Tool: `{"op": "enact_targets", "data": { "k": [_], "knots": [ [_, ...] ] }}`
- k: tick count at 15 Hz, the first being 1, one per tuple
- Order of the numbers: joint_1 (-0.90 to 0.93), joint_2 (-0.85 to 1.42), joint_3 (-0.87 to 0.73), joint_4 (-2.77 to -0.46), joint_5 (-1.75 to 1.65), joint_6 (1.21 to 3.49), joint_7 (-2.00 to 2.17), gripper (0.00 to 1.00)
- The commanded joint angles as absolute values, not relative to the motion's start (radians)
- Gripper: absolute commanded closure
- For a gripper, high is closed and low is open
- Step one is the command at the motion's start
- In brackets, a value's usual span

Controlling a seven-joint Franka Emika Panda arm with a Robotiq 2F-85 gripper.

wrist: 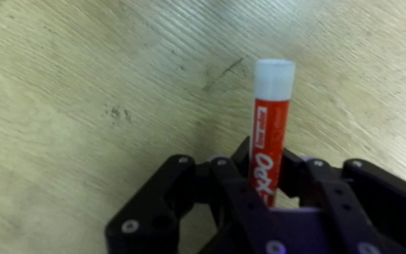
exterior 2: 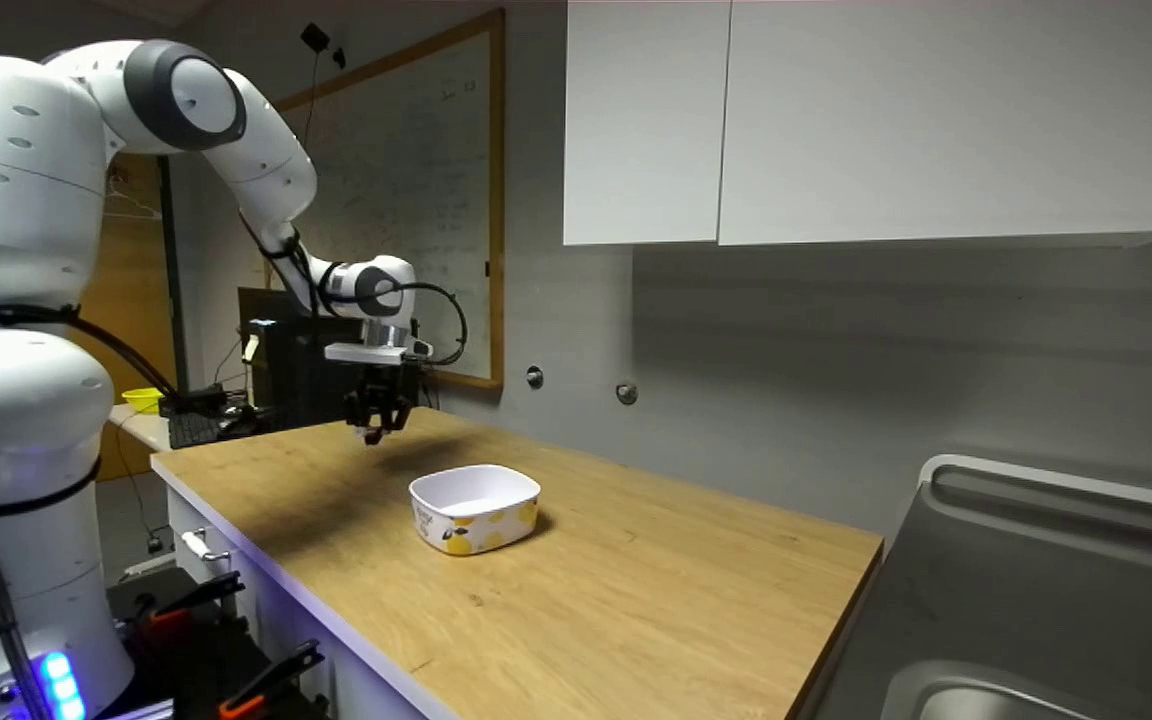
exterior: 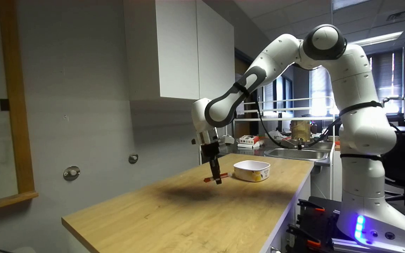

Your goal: Put the marker in the bowl

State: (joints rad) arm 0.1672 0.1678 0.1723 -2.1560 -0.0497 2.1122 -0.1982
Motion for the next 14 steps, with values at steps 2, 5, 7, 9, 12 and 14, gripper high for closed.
{"op": "enact_targets", "data": {
  "k": [2,5,7,9,12,14],
  "knots": [
    [0.149,0.088,0.16,-2.159,-0.051,2.112,-0.211,0.96],
    [0.114,0.046,0.126,-2.163,-0.055,2.103,-0.223,0.97],
    [0.085,0.022,0.097,-2.164,-0.051,2.098,-0.235,0.97],
    [0.055,0.004,0.068,-2.167,-0.051,2.098,-0.254,0.97],
    [0.017,-0.015,0.029,-2.176,-0.047,2.101,-0.289,0.97],
    [-0.003,-0.023,0.008,-2.187,-0.045,2.106,-0.308,0.97]
  ]
}}
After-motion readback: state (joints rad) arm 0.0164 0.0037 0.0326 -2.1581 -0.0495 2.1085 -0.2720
